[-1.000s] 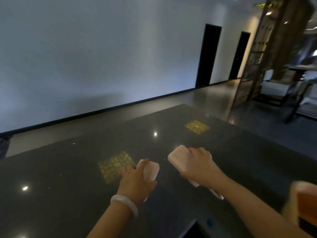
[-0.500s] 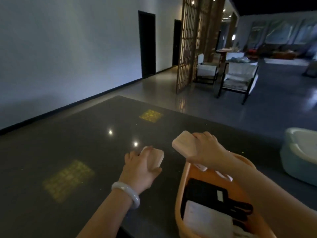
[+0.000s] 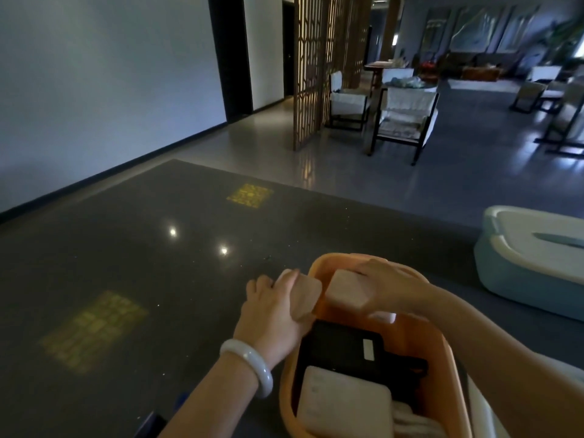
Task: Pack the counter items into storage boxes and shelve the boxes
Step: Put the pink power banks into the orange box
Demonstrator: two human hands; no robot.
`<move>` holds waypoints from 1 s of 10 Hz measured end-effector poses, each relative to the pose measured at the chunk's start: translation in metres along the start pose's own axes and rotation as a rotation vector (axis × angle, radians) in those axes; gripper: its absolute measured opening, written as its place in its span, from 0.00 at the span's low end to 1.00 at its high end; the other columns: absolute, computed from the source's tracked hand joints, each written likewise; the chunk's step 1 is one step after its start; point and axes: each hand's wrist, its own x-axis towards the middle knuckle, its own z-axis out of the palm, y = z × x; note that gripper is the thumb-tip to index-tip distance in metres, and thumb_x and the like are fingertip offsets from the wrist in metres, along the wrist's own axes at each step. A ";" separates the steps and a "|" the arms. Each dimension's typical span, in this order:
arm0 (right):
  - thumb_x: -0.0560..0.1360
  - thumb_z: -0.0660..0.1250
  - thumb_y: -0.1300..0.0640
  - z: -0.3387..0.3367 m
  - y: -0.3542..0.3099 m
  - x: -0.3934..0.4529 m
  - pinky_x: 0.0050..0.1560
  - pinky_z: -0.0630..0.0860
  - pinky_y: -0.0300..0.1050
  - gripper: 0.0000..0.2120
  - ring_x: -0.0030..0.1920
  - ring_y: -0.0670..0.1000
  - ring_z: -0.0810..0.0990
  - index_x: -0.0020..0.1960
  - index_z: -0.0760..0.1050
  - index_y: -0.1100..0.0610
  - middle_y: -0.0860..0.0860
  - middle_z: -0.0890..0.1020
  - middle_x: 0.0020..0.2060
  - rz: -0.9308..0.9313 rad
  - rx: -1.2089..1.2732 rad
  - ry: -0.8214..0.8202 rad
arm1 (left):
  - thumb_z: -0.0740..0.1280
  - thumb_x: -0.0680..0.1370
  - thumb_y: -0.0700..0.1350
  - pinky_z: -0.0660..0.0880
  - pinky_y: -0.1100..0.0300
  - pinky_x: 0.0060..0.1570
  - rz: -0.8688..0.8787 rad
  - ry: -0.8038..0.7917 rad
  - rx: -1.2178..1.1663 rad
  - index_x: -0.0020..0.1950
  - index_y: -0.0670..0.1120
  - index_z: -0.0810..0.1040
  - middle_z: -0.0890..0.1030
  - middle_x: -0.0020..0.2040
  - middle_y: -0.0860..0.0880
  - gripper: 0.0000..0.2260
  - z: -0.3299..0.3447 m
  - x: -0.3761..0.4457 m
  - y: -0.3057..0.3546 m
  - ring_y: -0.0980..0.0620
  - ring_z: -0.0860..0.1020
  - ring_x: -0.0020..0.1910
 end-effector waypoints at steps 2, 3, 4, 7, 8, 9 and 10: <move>0.68 0.74 0.59 0.034 -0.002 0.019 0.50 0.79 0.40 0.22 0.52 0.45 0.82 0.58 0.76 0.42 0.45 0.82 0.53 -0.008 0.290 -0.177 | 0.70 0.72 0.59 0.66 0.60 0.57 0.003 -0.018 0.023 0.72 0.64 0.52 0.59 0.60 0.56 0.36 0.002 0.002 0.002 0.58 0.58 0.58; 0.75 0.67 0.56 0.049 0.003 0.033 0.62 0.73 0.48 0.17 0.59 0.49 0.77 0.63 0.76 0.48 0.48 0.79 0.58 -0.039 0.076 -0.102 | 0.70 0.72 0.59 0.66 0.60 0.57 0.007 -0.020 0.048 0.72 0.65 0.51 0.60 0.60 0.56 0.36 0.003 0.003 0.001 0.59 0.57 0.57; 0.76 0.64 0.57 0.055 0.008 0.036 0.67 0.67 0.49 0.19 0.65 0.53 0.72 0.67 0.73 0.52 0.52 0.76 0.63 -0.059 0.001 -0.103 | 0.69 0.72 0.59 0.67 0.60 0.57 0.007 -0.021 0.076 0.72 0.64 0.50 0.59 0.60 0.56 0.36 0.004 0.003 0.002 0.58 0.57 0.57; 0.73 0.69 0.61 0.058 0.017 0.036 0.58 0.77 0.44 0.22 0.60 0.53 0.79 0.66 0.73 0.54 0.52 0.79 0.60 0.030 0.234 -0.265 | 0.69 0.72 0.59 0.66 0.62 0.57 -0.007 -0.022 0.124 0.73 0.64 0.49 0.58 0.61 0.55 0.37 0.003 0.001 0.005 0.58 0.57 0.58; 0.75 0.67 0.63 0.058 0.021 0.041 0.60 0.74 0.42 0.21 0.61 0.53 0.78 0.68 0.72 0.55 0.54 0.78 0.62 0.025 0.218 -0.297 | 0.69 0.73 0.59 0.65 0.62 0.57 -0.012 -0.011 0.130 0.73 0.63 0.49 0.59 0.62 0.54 0.36 0.004 0.001 0.007 0.56 0.58 0.62; 0.77 0.65 0.63 0.060 0.024 0.050 0.63 0.69 0.43 0.23 0.65 0.53 0.73 0.70 0.68 0.54 0.53 0.74 0.66 0.032 0.159 -0.371 | 0.69 0.73 0.59 0.65 0.62 0.57 -0.010 -0.004 0.129 0.74 0.63 0.50 0.59 0.62 0.54 0.36 0.004 0.001 0.006 0.56 0.58 0.62; 0.74 0.69 0.60 0.058 0.025 0.050 0.54 0.71 0.41 0.26 0.57 0.46 0.74 0.69 0.69 0.44 0.43 0.75 0.62 0.037 0.116 -0.406 | 0.68 0.73 0.59 0.64 0.62 0.57 -0.016 -0.008 0.131 0.74 0.63 0.49 0.59 0.62 0.54 0.37 0.004 0.001 0.006 0.56 0.57 0.62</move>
